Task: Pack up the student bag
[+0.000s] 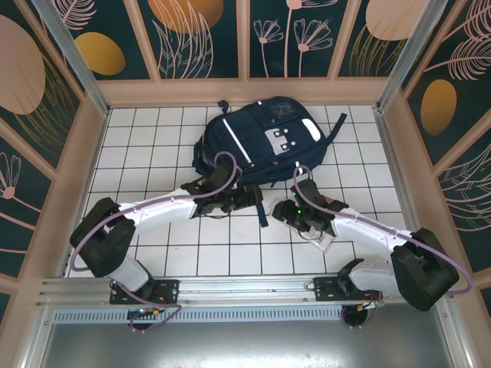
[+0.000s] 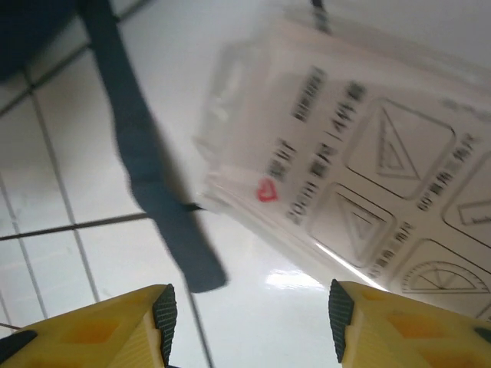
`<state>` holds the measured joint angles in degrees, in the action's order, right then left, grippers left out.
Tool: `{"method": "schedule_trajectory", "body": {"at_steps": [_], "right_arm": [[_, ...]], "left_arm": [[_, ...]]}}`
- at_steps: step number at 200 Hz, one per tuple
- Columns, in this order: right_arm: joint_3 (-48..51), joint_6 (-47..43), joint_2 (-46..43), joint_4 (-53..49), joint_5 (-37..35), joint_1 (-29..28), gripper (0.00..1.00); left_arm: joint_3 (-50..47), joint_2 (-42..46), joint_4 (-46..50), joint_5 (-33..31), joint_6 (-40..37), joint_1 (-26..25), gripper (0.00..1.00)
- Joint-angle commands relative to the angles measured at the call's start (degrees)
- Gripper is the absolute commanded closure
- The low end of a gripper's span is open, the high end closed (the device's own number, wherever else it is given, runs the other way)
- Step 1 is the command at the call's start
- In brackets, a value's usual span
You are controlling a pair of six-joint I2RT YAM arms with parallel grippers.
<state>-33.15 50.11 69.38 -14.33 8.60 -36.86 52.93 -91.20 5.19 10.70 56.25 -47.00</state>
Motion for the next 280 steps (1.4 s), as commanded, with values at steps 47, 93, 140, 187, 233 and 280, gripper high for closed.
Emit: {"method": "schedule_trajectory", "body": {"at_steps": [47, 93, 140, 187, 233, 280], "right_arm": [[-0.4, -7.5, -5.0, -13.1, -6.7, 10.1, 0.4], [9.0, -1.7, -10.2, -14.2, -7.0, 10.7, 0.29], [12.2, 8.6, -16.0, -5.0, -0.1, 3.3, 0.3], [11.4, 15.6, -8.7, 7.7, 4.3, -3.2, 0.32], [0.0, 9.9, -4.1, 0.6, -0.8, -5.9, 0.32], [-3.1, -0.8, -0.2, -3.2, -1.7, -2.5, 0.31]], "left_arm": [[2.5, -5.1, -3.6, 3.7, 1.5, -4.6, 0.29], [4.7, -5.9, -3.3, 3.7, 1.1, -5.1, 0.29], [5.5, -6.7, -2.4, 3.6, 0.7, -5.0, 0.28], [5.4, -8.4, -1.3, 3.0, 1.0, -5.1, 0.28], [3.2, -7.4, 2.2, 2.0, 5.0, -5.0, 0.3], [-0.2, -4.1, 6.9, 0.6, 9.1, -5.2, 0.3]]}}
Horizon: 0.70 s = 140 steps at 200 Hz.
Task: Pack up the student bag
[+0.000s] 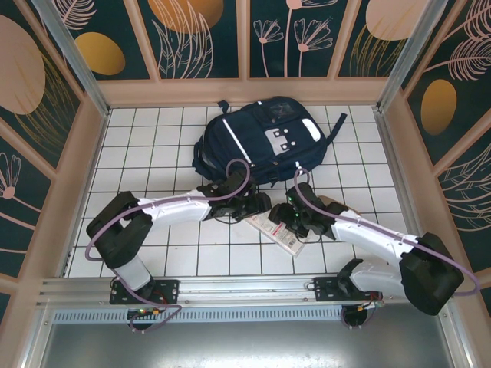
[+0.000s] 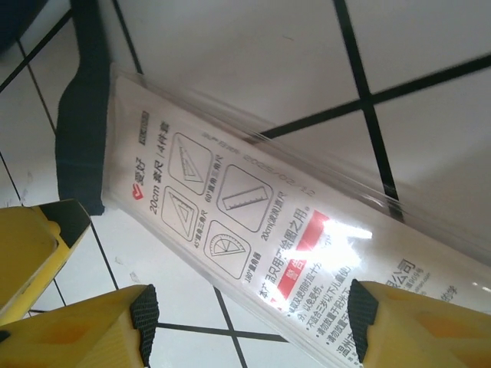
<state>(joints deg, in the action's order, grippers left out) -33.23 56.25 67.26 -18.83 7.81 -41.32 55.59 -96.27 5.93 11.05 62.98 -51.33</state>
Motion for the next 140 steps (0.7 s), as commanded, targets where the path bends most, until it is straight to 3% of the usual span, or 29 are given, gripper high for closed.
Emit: {"method": "schedule_trajectory", "body": {"at_steps": [1, 66, 140], "right_arm": [[-3.1, -7.2, 2.1, 1.3, -0.9, 2.0, 0.31], [-2.4, -17.2, 7.3, 4.6, 2.3, 6.9, 0.32], [5.0, -9.9, 4.9, 11.0, 9.0, 4.2, 0.39]], "left_arm": [[-2.9, 1.0, 6.2, 0.3, 2.5, -0.8, 0.3], [-4.2, -3.4, -0.3, 2.8, 2.0, -0.8, 0.3], [5.8, -12.8, -3.6, 1.5, -1.6, 0.2, 0.36]]}}
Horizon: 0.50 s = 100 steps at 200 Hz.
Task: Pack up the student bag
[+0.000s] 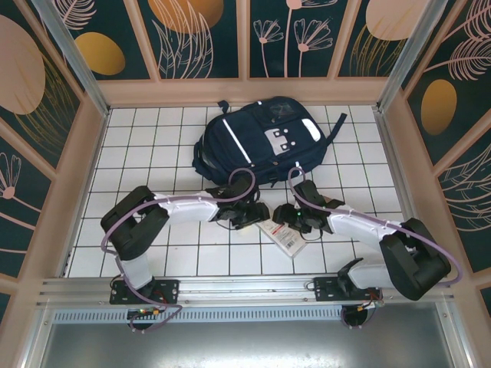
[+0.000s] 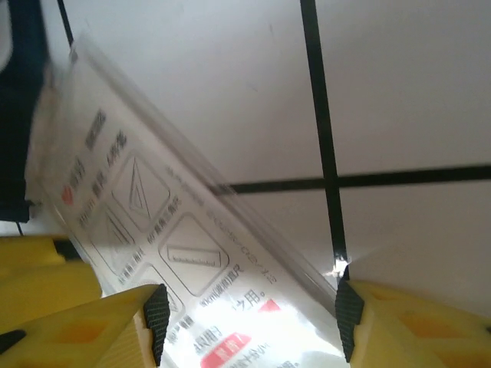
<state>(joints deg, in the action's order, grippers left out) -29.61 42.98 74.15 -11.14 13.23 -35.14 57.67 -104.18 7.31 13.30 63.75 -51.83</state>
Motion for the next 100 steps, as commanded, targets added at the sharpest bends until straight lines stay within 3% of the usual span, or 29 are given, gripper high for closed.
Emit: {"method": "schedule_trajectory", "body": {"at_steps": [1, 45, 100], "right_arm": [[1.4, 3.5, -2.1, 3.3, 3.6, -2.1, 0.39], [1.7, 6.7, -5.6, 2.9, 2.1, -3.8, 0.41], [1.6, 3.3, -5.0, -1.9, -2.6, -2.7, 0.47]], "left_arm": [[3.9, -5.0, -5.0, -0.8, -2.4, 0.7, 0.36], [8.5, -6.7, -2.3, -1.7, -4.8, 2.1, 0.36], [0.8, -2.2, -3.1, 0.0, -2.3, 2.1, 0.36]]}}
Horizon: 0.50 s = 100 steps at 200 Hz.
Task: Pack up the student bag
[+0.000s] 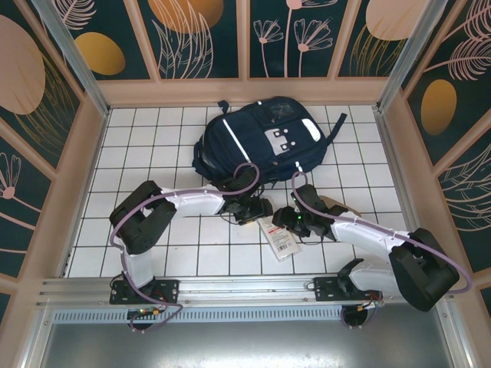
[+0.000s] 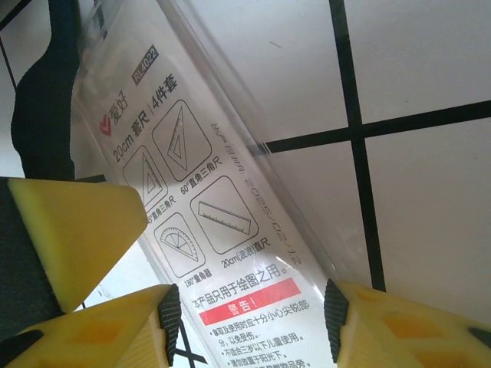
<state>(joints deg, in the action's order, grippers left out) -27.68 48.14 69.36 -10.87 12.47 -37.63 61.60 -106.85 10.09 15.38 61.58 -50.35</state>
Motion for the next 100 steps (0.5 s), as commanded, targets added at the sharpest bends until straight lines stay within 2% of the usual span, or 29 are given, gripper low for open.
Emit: {"method": "schedule_trajectory", "body": {"at_steps": [1, 37, 72, 100], "right_arm": [[-0.3, -2.0, -0.3, -2.2, -1.9, -0.2, 0.47], [-2.7, -5.4, -3.6, -6.3, -4.1, 2.5, 0.48], [-0.2, -8.0, -3.0, -4.2, -0.2, 7.6, 0.49], [2.5, -7.3, -0.5, 0.1, 3.4, 7.6, 0.54]], "left_arm": [[-3.2, 0.5, -5.9, -2.0, -0.1, 0.6, 0.36], [-6.2, 4.6, -6.3, -1.3, 2.4, 0.5, 0.35], [-9.0, 5.8, -9.7, 1.5, 5.5, -1.2, 0.34], [-9.8, 4.1, -11.5, 2.2, 7.3, -2.1, 0.34]]}}
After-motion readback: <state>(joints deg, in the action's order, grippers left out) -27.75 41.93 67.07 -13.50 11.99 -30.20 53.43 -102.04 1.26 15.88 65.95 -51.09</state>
